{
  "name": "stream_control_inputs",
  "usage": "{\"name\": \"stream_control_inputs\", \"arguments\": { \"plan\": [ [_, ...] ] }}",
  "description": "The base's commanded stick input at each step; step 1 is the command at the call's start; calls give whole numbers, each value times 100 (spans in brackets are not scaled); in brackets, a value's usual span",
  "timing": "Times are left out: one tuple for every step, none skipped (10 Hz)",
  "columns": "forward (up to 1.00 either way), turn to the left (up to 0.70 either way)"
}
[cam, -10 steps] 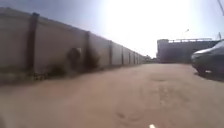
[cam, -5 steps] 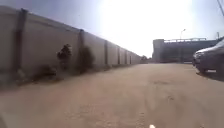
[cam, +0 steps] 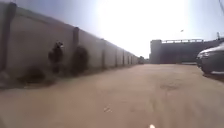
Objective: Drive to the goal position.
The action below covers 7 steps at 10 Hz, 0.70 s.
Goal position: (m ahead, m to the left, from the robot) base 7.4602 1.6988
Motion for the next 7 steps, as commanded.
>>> {"name": "stream_control_inputs", "arguments": {
  "plan": [
    [100, -7],
    [100, 0],
    [100, 0],
    [100, 0],
    [100, 0],
    [100, 0],
    [100, 0]
  ]
}}
